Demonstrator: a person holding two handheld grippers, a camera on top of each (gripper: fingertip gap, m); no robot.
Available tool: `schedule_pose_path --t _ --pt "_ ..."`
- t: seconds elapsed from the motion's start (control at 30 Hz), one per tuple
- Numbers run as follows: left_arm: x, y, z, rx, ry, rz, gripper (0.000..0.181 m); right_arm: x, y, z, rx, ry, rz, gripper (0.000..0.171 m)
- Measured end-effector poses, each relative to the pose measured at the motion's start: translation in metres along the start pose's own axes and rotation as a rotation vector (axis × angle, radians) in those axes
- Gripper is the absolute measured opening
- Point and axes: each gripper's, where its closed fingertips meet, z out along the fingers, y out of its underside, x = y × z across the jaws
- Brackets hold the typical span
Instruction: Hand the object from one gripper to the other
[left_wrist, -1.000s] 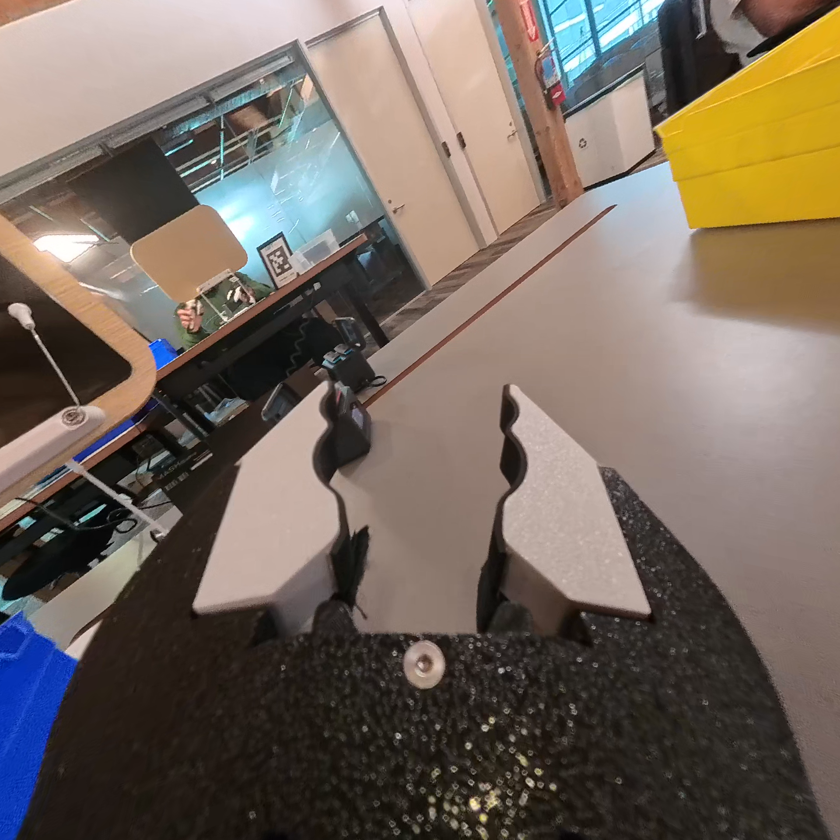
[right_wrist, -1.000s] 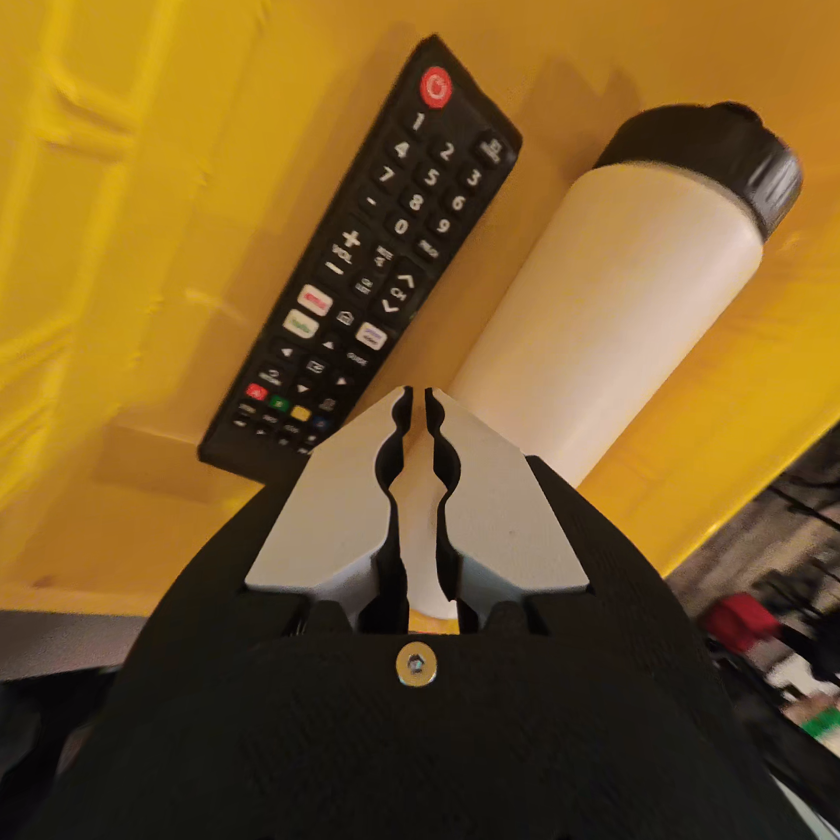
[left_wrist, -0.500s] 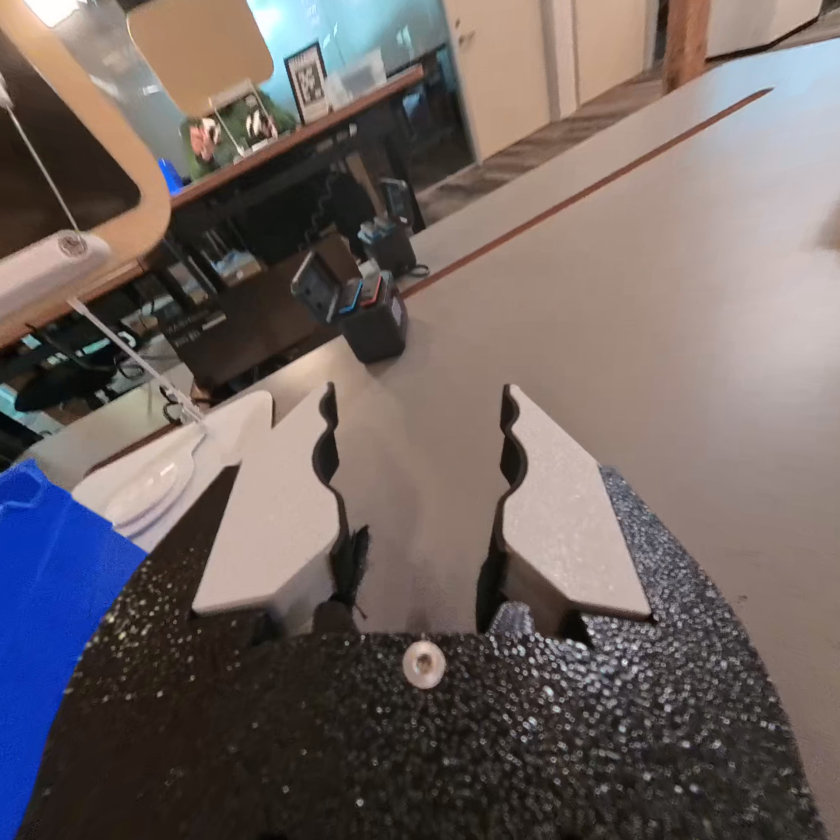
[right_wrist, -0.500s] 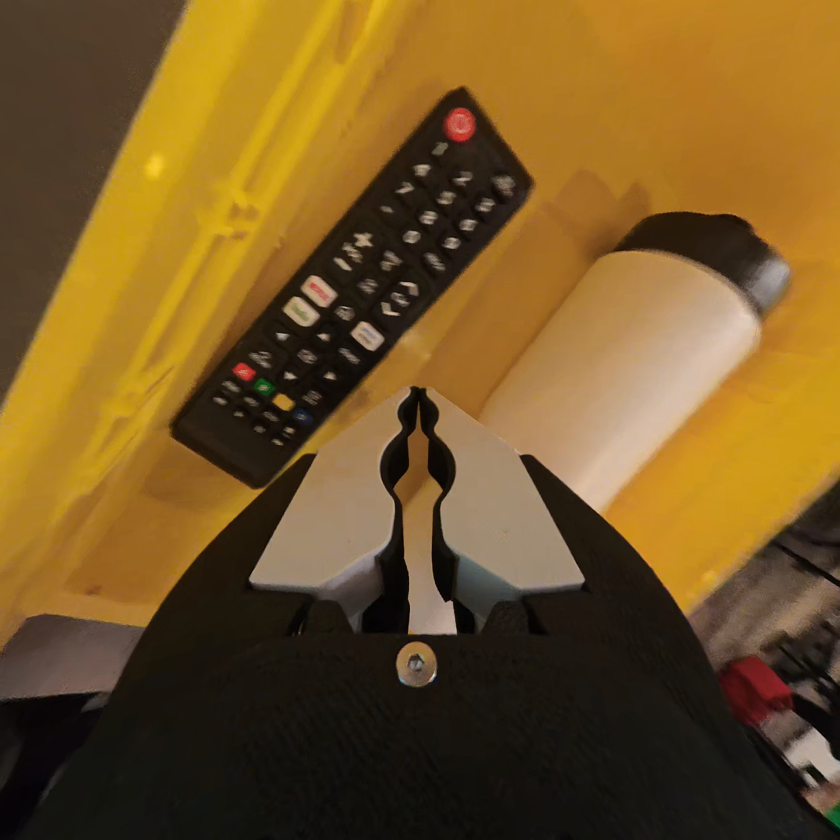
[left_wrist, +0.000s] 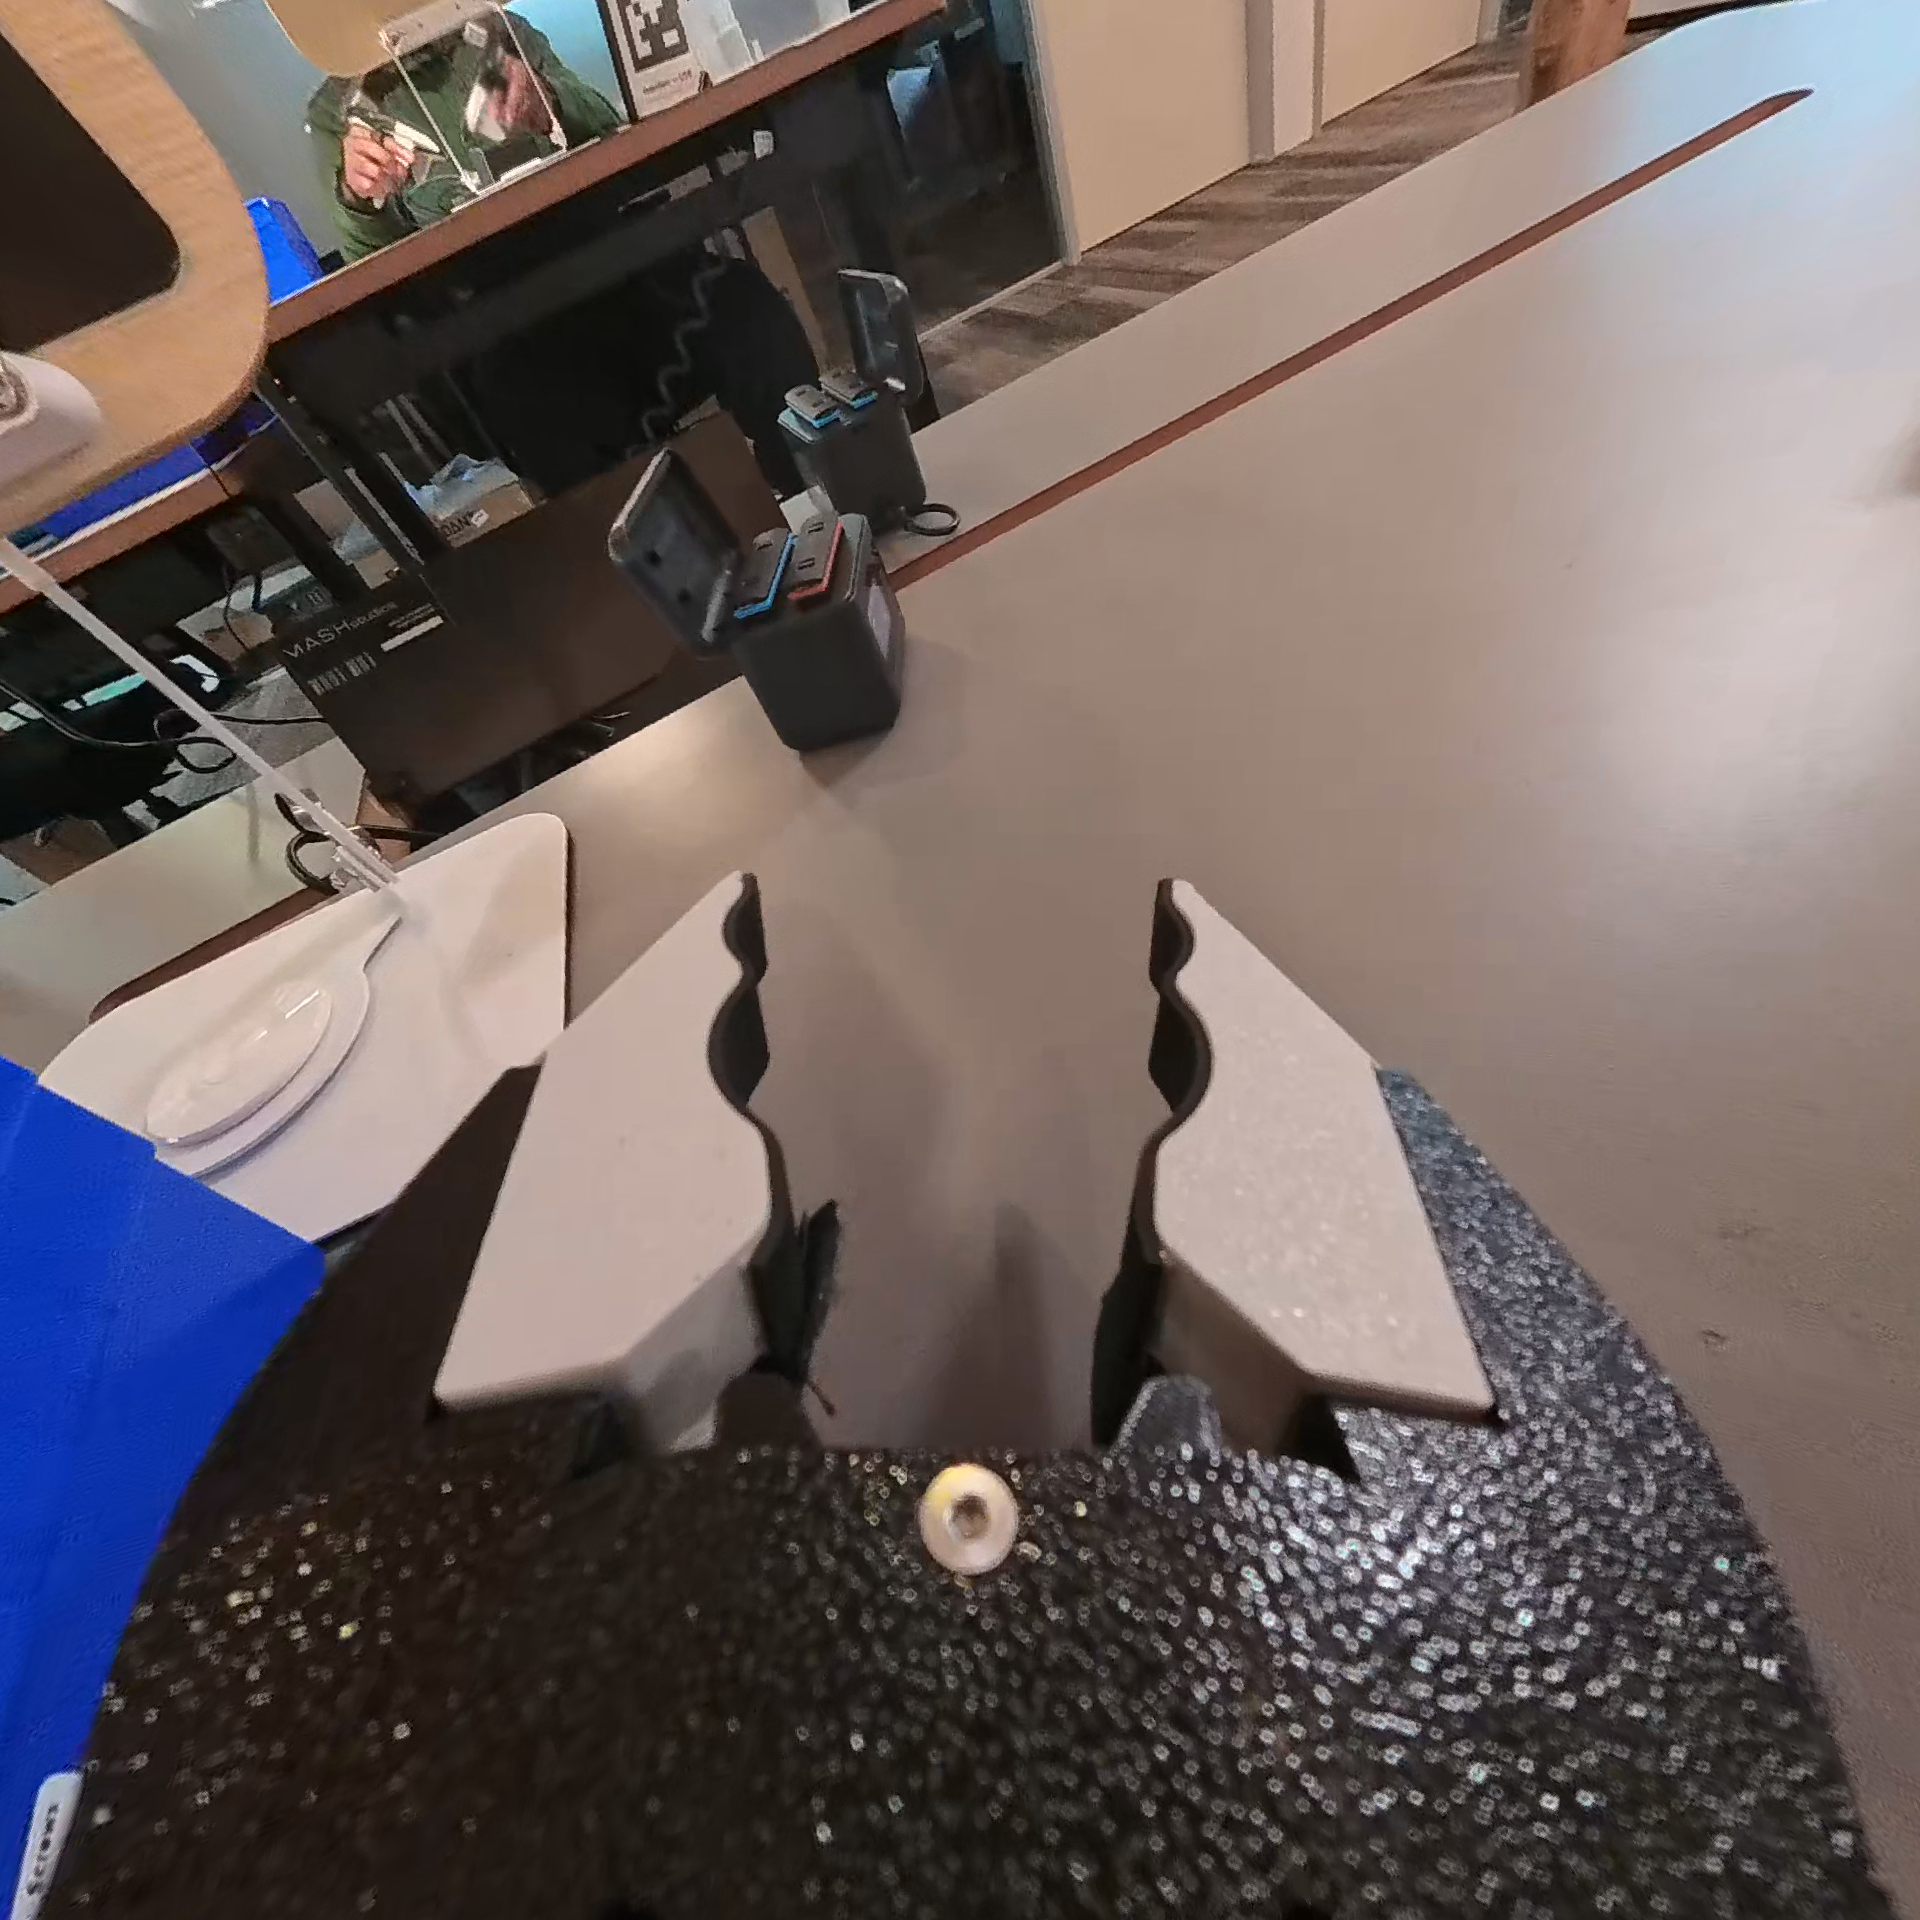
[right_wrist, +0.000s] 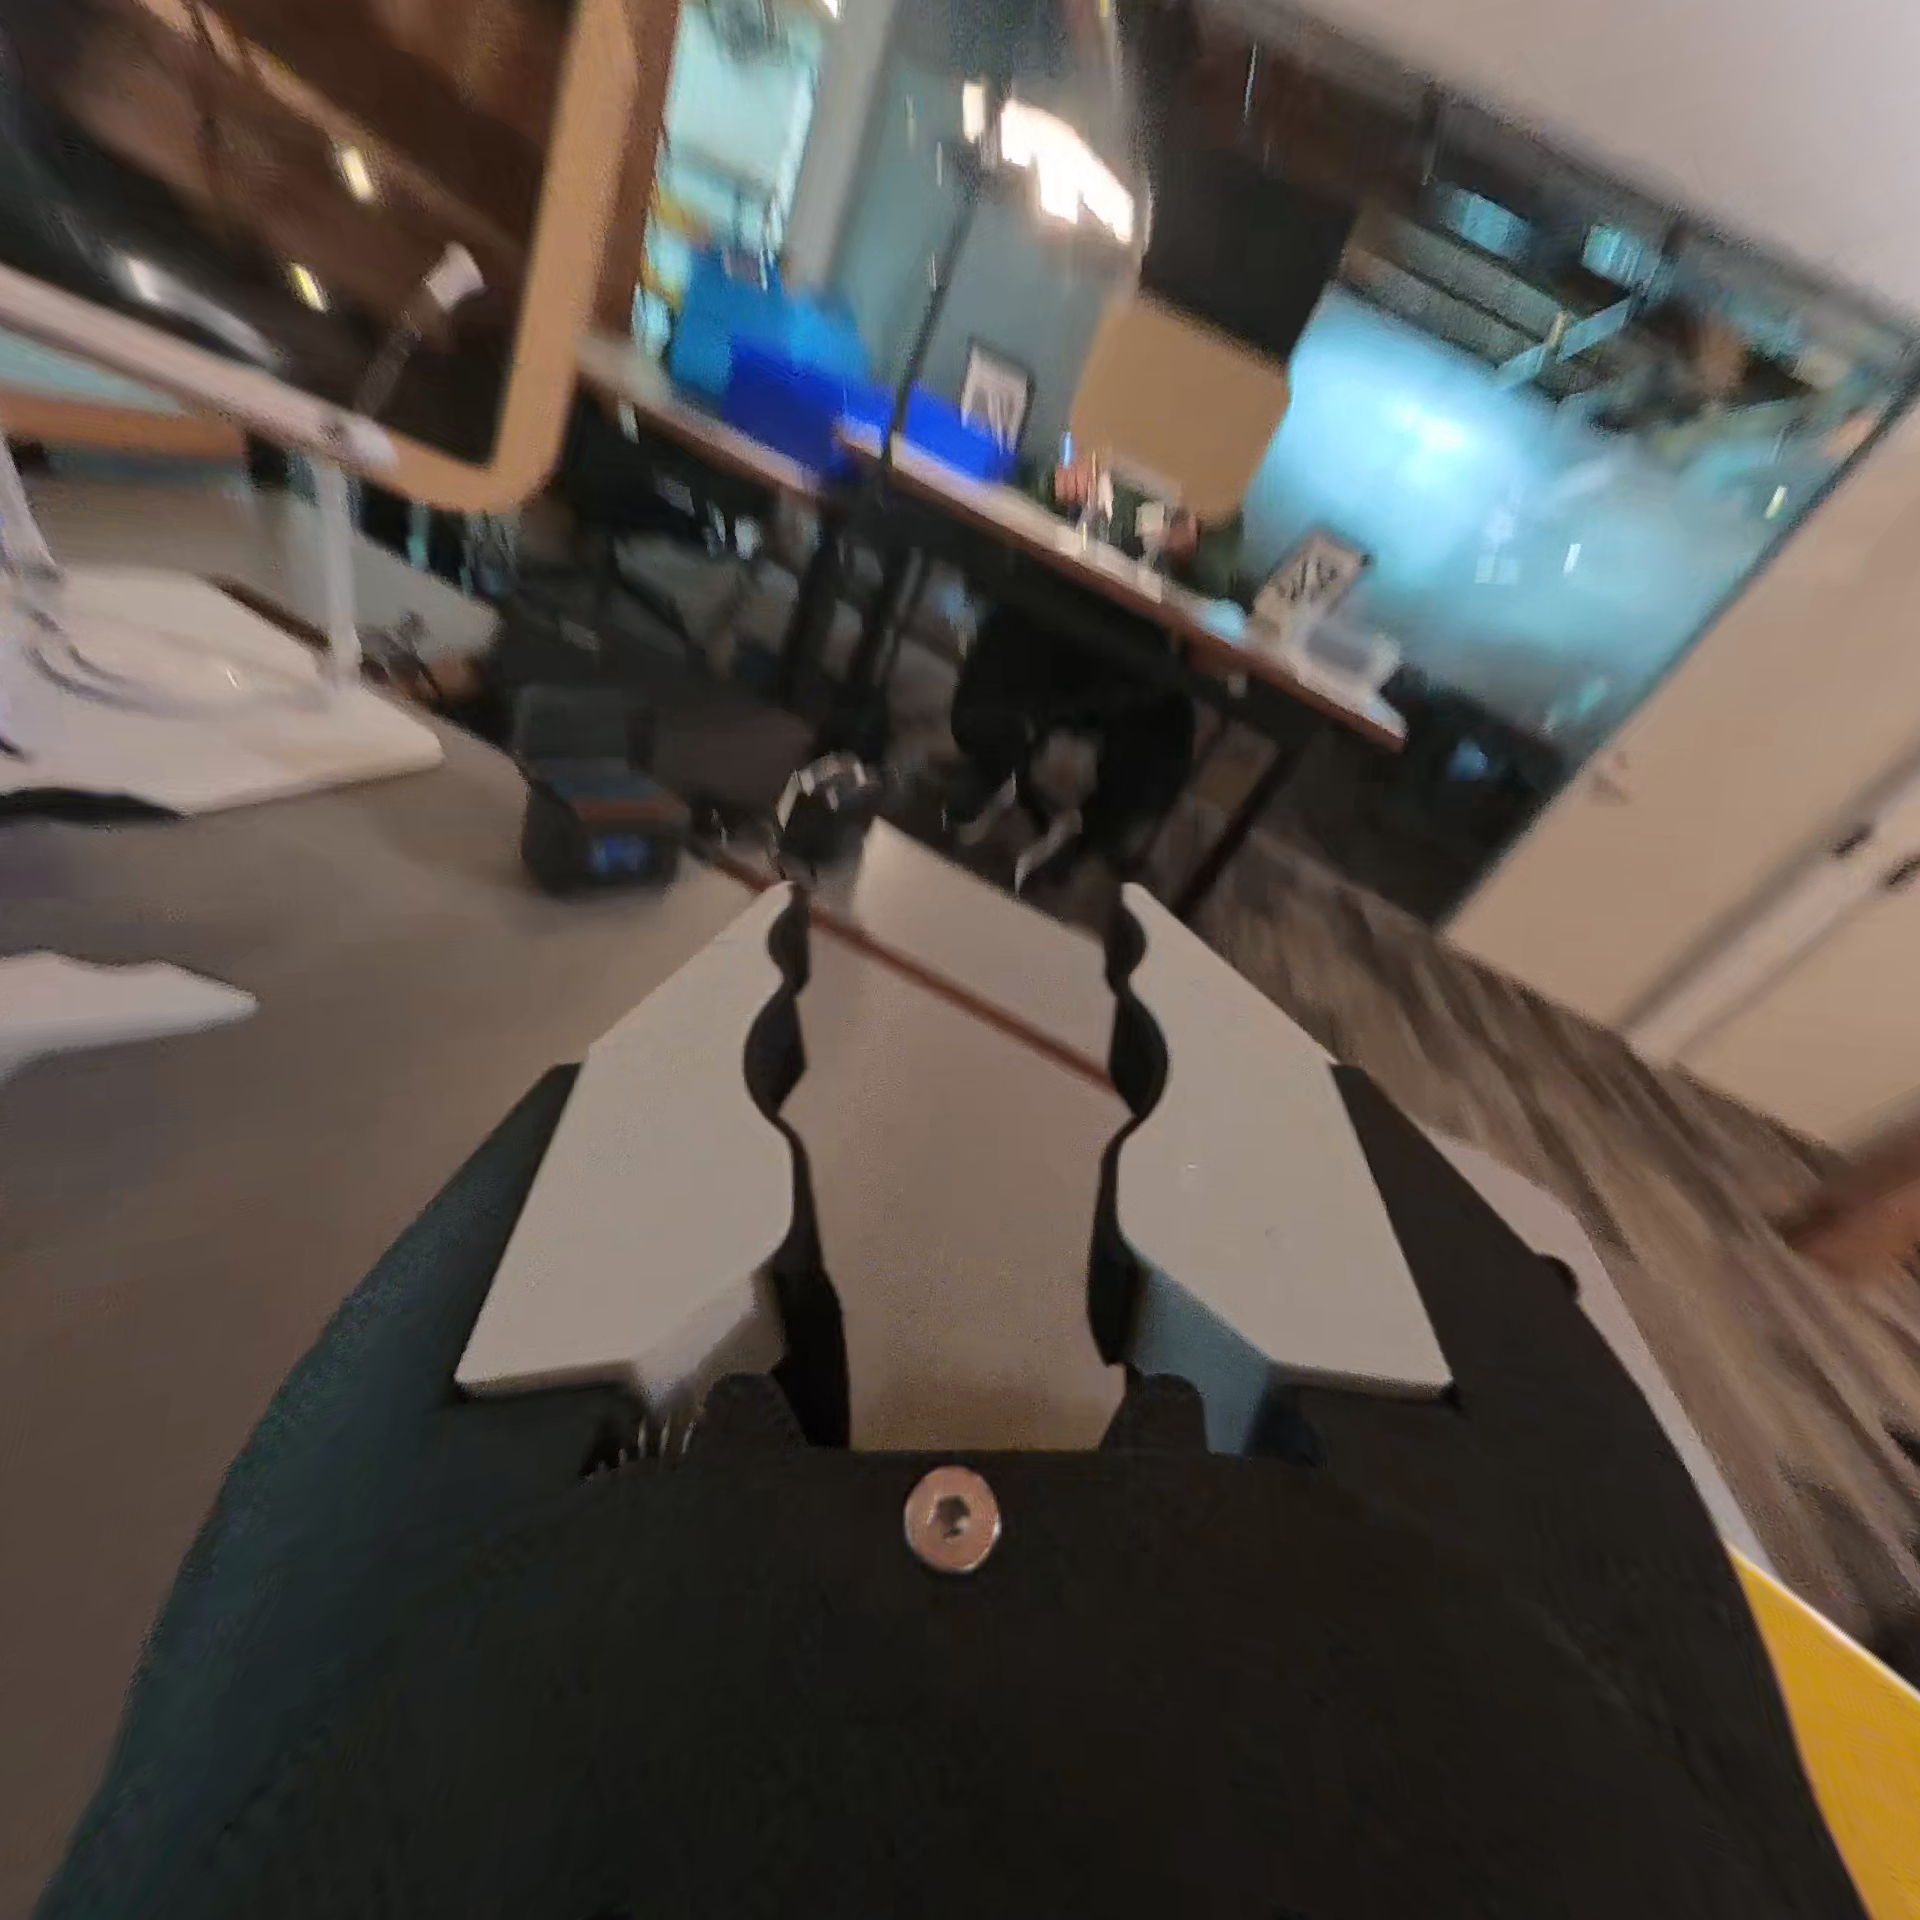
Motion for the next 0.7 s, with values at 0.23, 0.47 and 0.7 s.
schedule_pose_path --t 0.23,0.47,0.7 --pt "-0.004 -0.008 -0.004 0.073 -0.031 0.059 0.077 -0.059 0.047 0.053 0.262 -0.004 0.162 0.064" --pt "0.012 -0.017 -0.007 0.101 0.055 0.015 0.080 -0.072 0.063 0.052 0.273 -0.056 0.117 0.064" --pt "0.018 -0.101 -0.100 0.257 0.260 -0.134 0.076 -0.069 0.068 0.053 0.257 -0.058 0.150 0.063"
